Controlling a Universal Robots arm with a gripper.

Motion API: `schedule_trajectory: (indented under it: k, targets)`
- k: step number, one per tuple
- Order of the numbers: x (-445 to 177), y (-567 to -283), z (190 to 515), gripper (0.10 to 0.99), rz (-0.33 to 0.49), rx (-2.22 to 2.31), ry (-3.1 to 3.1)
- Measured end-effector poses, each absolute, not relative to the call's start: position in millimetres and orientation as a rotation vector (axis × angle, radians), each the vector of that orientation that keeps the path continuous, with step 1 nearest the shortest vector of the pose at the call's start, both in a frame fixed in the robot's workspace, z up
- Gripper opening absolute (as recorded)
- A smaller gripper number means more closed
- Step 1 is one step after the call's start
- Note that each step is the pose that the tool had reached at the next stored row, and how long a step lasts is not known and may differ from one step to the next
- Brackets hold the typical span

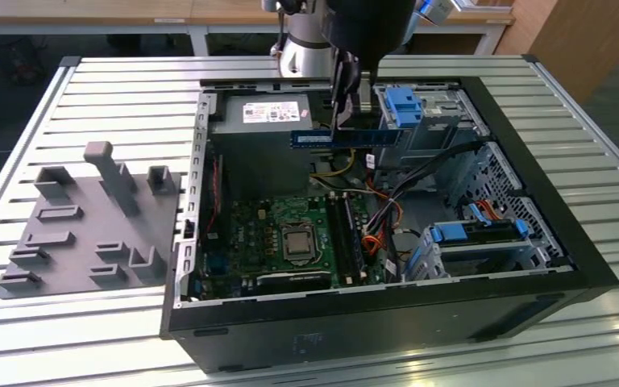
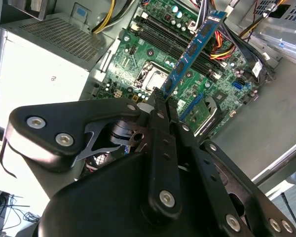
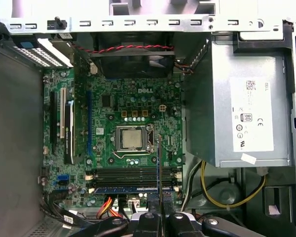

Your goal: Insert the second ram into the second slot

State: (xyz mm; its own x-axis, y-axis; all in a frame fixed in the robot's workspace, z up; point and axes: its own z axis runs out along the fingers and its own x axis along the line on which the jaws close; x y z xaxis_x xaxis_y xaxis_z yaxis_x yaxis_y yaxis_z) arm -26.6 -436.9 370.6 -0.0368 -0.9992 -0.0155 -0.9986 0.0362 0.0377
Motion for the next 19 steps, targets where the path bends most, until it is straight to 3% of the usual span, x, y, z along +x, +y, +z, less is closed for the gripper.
schedule_trajectory:
  k: [19]
  targets:
    - [-26.6, -436.9, 370.6, 0.137, -0.056, 2.105, -2.310]
